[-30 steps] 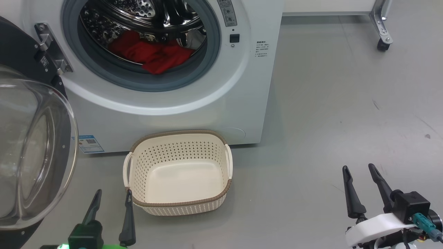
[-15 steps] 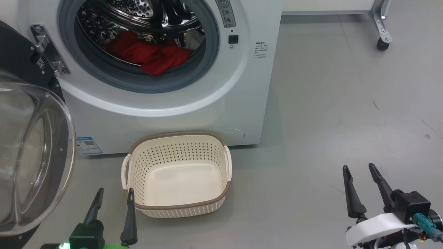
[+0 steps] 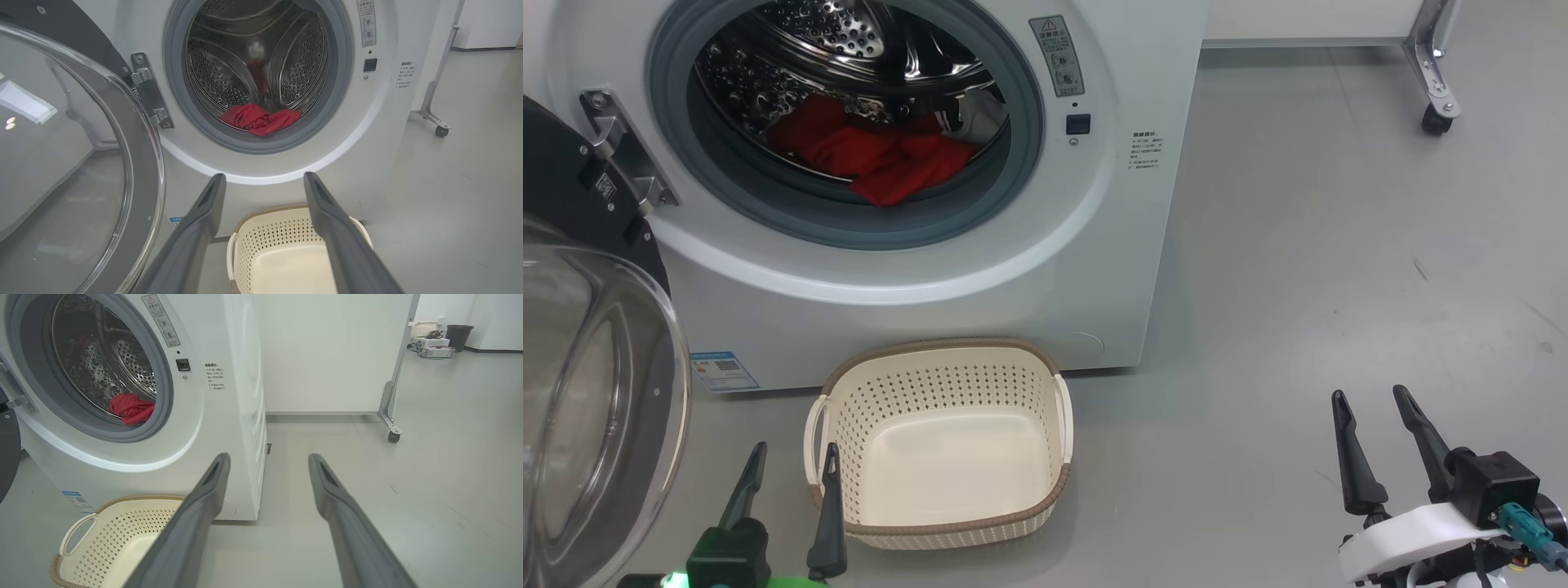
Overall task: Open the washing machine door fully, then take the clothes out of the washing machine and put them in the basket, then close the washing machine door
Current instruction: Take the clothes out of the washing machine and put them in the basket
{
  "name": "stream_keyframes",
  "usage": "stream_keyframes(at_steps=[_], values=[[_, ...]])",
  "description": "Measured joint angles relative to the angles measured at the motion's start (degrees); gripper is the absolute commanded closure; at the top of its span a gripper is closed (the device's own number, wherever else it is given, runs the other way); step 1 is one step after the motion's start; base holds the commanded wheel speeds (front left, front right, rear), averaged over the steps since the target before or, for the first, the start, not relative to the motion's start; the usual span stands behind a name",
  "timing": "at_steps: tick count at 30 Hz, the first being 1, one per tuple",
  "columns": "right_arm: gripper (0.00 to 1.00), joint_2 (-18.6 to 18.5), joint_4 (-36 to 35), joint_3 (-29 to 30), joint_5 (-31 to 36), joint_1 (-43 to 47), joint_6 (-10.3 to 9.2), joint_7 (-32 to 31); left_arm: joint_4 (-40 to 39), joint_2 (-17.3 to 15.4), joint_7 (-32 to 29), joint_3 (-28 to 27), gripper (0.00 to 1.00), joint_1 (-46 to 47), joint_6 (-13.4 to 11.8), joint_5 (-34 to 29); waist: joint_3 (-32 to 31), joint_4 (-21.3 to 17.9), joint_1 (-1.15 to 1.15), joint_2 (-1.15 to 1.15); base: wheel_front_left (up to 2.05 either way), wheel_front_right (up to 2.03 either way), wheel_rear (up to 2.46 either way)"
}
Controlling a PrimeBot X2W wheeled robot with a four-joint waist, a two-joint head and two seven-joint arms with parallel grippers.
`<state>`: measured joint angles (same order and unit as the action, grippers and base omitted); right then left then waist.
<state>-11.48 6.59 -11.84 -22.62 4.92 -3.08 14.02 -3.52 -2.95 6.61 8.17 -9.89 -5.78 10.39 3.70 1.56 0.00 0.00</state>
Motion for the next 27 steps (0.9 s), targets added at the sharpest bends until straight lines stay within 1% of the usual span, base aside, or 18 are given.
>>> stream_keyframes(at_steps=[13, 27], values=[[0.0, -0.1, 0.0, 0.0, 0.0, 0.0, 0.01, 0.0, -0.1, 0.0, 0.0, -0.1, 0.0, 0.0, 0.0, 0.0, 0.2, 0.0, 0.0, 0.0, 0.67, -0.67, 0.0], [0.0, 0.0, 0.1, 0.0, 0.0, 0.0, 0.07, 0.0, -0.1, 0.0, 0.0, -0.1, 0.0, 0.0, -0.2, 0.0, 0.0, -0.3, 0.0, 0.0, 0.14, -0.14, 0.0]])
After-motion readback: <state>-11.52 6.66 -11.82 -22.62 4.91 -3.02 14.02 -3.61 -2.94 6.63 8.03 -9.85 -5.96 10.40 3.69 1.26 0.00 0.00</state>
